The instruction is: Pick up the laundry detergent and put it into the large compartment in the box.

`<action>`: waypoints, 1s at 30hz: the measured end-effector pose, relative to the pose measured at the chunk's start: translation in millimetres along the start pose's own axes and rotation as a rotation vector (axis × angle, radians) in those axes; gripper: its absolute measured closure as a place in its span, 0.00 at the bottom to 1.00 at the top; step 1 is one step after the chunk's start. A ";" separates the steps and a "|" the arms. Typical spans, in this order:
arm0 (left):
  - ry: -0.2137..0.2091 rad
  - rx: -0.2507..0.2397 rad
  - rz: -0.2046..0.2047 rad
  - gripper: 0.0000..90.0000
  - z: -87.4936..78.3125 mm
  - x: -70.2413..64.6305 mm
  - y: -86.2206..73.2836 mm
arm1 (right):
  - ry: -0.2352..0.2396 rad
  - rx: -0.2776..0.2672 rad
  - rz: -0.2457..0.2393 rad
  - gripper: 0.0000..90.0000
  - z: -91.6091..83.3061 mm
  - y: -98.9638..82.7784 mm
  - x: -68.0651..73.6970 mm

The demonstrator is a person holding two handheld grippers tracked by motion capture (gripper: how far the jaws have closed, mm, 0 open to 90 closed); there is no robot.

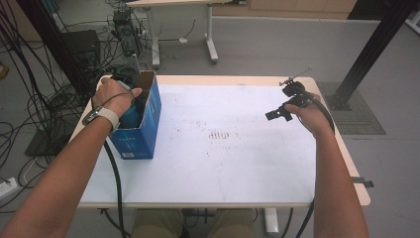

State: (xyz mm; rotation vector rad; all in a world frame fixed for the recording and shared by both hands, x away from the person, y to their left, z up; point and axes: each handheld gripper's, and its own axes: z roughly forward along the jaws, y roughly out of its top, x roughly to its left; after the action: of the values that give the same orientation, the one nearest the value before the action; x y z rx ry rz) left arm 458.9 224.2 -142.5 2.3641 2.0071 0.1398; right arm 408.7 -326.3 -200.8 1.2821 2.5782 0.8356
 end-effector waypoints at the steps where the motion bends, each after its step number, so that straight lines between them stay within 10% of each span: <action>1: -0.003 0.002 0.000 0.42 1.4 0.3 0.1 | 0.000 0.000 0.001 0.07 0.2 -0.1 -0.1; 30: -0.020 0.002 0.004 0.42 9.3 5.7 -1.3 | -0.001 -0.006 0.014 0.07 0.1 -4.4 -1.4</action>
State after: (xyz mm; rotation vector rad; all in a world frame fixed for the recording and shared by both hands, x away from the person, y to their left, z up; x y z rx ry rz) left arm 459.3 230.3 -151.6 2.3611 1.9944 0.1145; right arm 406.6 -329.4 -203.3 1.3004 2.5662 0.8444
